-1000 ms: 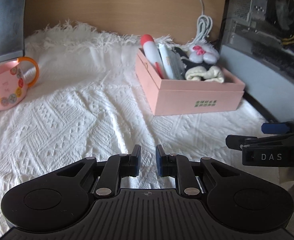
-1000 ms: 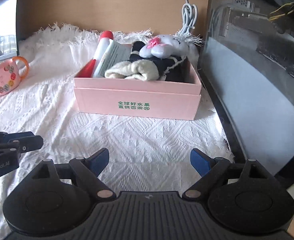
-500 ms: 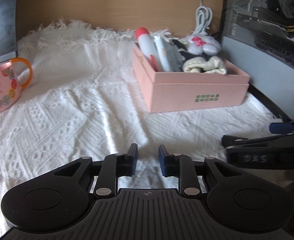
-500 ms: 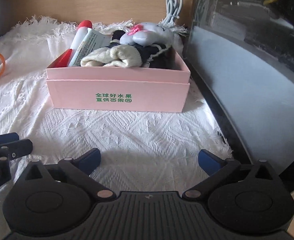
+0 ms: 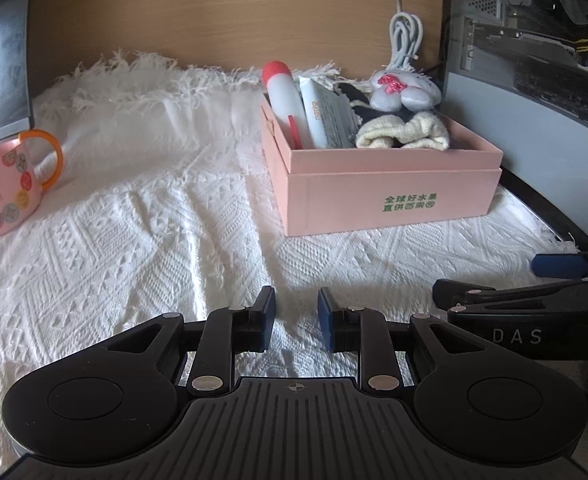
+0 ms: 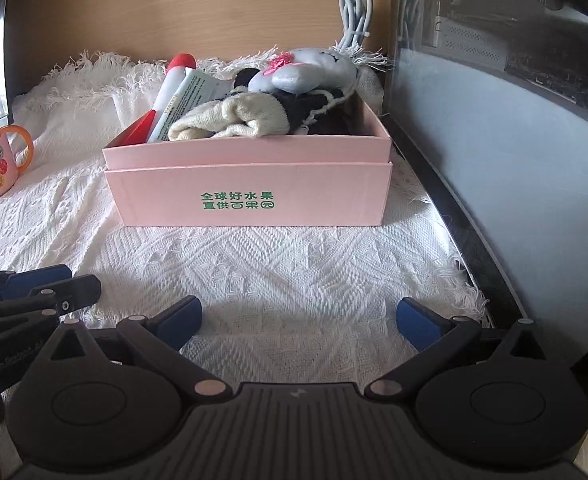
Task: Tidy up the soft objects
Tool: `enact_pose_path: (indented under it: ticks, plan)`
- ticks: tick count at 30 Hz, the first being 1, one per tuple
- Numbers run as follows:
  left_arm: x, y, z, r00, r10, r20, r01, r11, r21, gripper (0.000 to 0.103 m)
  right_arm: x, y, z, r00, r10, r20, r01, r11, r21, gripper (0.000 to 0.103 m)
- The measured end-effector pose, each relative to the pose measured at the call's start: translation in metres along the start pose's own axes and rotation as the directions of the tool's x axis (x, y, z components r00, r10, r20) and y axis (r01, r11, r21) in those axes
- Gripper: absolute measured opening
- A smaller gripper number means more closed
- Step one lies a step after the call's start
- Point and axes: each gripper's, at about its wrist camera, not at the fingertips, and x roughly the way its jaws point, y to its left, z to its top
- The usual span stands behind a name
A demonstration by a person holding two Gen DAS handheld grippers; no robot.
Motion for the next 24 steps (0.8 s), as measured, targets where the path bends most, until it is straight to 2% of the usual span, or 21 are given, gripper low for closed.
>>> enact_pose_path:
  ticks: [24]
  plan:
    - [0.0004, 0.0002, -0.0002, 1.000, -0.003, 0.001, 0.003, 1.000, -0.010, 0.026, 0.0014, 0.0003, -0.0004, 1.000, -0.002, 0.000, 0.002, 1.000, 0.003, 0.103]
